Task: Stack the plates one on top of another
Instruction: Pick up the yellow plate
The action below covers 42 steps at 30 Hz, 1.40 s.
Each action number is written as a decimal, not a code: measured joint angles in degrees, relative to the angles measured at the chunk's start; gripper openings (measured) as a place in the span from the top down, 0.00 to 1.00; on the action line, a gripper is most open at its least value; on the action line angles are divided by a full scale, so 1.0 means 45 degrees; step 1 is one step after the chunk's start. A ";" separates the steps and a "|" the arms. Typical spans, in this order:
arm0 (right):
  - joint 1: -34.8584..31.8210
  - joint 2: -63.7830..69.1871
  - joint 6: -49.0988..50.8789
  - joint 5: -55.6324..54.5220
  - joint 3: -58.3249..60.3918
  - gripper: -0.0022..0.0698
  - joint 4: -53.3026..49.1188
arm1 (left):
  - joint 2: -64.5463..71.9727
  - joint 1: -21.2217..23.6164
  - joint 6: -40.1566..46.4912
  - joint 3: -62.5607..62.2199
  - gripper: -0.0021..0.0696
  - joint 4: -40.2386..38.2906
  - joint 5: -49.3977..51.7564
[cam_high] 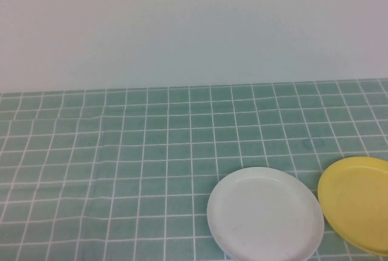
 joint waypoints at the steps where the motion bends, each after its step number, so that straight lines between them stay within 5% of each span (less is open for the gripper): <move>1: 0.0000 0.0000 0.0000 0.0000 0.0000 0.97 0.0000 | 0.0000 0.0000 0.0000 0.0000 0.97 0.0000 0.0000; 7: 0.0000 0.0000 0.0066 -0.0283 0.0000 0.97 0.0502 | 0.0000 0.0000 0.0000 0.0000 0.97 0.0000 -0.0020; 16: 0.0000 0.0000 0.0119 -0.5281 0.0000 0.97 0.7542 | 0.0000 0.0000 0.0000 0.0000 0.97 0.0000 -0.0020; 23: 0.0000 0.0000 0.0874 -0.6088 0.0000 0.97 0.9260 | 0.0000 0.0000 0.0000 0.0000 0.97 0.0000 -0.0020; 32: 0.0000 0.0000 -0.0573 -0.5544 -0.2815 0.97 0.6686 | 0.0000 0.0022 0.0000 0.0000 0.97 0.0000 -0.0027; 38: 0.0000 0.0633 -0.3728 -0.2283 -0.5890 0.97 0.4563 | 0.0000 0.0022 0.0000 0.0000 0.97 0.0000 -0.0027; 42: 0.0000 0.2631 -0.3257 0.0020 -0.7877 0.97 0.2381 | 0.0000 0.0022 0.0000 0.0000 0.97 0.0000 -0.0027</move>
